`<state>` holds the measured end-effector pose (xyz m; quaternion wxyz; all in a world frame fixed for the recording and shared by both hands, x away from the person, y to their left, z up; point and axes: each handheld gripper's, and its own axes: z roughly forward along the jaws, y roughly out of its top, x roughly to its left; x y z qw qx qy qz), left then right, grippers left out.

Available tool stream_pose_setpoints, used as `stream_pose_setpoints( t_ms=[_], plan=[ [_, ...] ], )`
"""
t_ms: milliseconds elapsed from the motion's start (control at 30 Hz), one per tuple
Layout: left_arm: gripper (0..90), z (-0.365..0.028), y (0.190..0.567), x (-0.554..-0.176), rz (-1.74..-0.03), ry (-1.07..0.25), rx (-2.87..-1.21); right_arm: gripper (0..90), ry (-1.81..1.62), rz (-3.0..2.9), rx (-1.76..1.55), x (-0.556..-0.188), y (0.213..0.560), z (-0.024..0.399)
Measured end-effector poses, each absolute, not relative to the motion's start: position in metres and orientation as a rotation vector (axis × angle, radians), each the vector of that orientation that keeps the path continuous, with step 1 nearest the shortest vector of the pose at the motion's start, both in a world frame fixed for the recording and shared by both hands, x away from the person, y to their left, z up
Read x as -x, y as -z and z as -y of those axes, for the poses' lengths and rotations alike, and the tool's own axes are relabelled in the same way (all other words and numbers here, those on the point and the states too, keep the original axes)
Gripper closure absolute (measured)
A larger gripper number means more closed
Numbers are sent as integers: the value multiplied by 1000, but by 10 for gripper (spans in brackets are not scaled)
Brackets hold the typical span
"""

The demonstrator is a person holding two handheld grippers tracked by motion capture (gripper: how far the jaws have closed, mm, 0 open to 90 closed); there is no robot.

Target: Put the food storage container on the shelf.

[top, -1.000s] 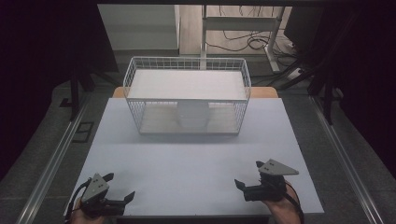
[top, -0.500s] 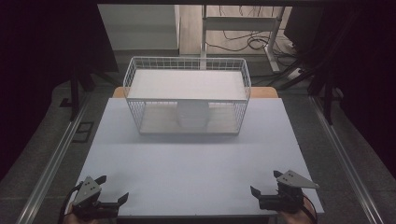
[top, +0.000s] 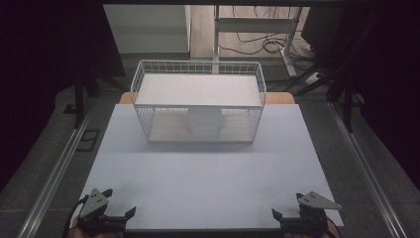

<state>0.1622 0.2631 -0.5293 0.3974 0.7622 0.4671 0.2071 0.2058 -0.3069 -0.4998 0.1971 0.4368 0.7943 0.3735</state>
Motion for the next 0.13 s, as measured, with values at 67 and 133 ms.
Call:
stream_pose_setpoints(
  t_ms=[67,133],
  plan=[
    [0,-262,529,-163,-1181,-528,-1936,0,-1038,-2228,-1223,-206,500,306],
    [0,-262,529,-163,-1182,-529,-1939,0,-1032,-2231,-1222,-206,500,306]
  ],
)
